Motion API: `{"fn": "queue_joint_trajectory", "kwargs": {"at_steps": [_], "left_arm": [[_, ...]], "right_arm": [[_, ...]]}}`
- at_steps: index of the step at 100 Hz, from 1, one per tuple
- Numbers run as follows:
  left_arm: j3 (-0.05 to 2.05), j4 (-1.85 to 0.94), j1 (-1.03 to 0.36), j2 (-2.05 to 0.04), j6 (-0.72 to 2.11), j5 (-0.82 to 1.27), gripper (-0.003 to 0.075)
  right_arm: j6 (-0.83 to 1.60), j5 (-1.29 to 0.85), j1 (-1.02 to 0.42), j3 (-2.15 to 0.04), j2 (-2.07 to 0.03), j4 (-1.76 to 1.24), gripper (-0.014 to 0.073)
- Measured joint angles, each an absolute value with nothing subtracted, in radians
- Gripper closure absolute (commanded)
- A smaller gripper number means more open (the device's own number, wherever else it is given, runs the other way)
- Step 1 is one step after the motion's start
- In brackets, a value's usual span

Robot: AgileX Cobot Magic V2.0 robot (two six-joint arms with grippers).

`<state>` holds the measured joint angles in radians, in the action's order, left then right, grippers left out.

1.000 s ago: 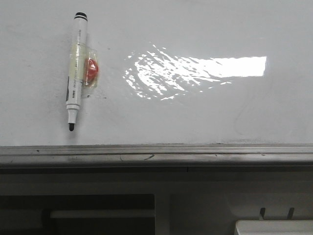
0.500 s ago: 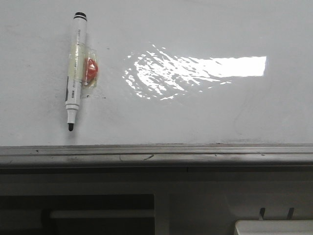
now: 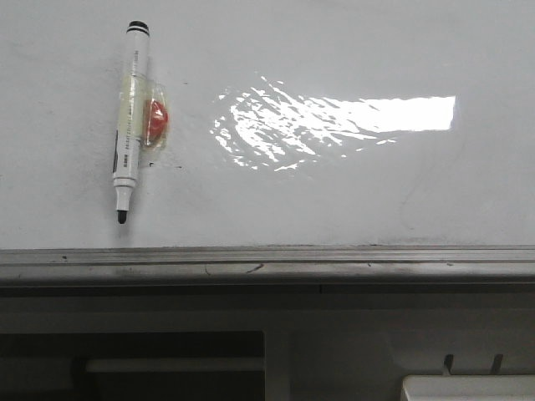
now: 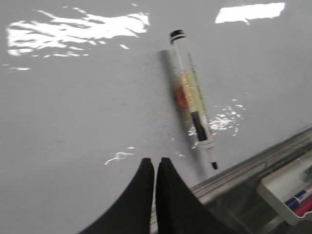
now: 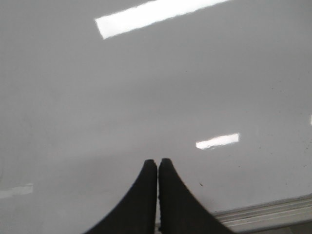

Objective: Write number 9 on whiteboard

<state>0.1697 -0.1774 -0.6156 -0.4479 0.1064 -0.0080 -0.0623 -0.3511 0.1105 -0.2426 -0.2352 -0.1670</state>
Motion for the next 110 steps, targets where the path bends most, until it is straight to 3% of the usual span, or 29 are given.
{"fn": "queue_joint_trajectory", "kwargs": {"at_steps": [10, 26, 32, 56, 110], "left_arm": [[0.170, -0.182, -0.696, -0.543, 0.110, -0.098, 0.0682], [0.170, -0.187, -0.773, -0.692, 0.110, -0.216, 0.0399], [0.170, -0.187, -0.783, -0.748, 0.110, -0.271, 0.0354], [0.170, -0.191, -0.790, -0.971, 0.030, -0.596, 0.0351], [0.174, -0.064, -0.790, -1.317, -0.246, -0.935, 0.0351]], "right_arm": [[-0.062, -0.353, 0.110, -0.243, -0.235, -0.167, 0.0645], [-0.062, -0.353, 0.109, -0.243, -0.235, -0.167, 0.0645], [-0.062, -0.353, 0.102, -0.243, -0.235, -0.167, 0.0645], [-0.062, -0.353, 0.088, -0.239, -0.235, -0.167, 0.0645], [-0.062, -0.355, 0.088, -0.239, -0.235, -0.167, 0.0645]]}}
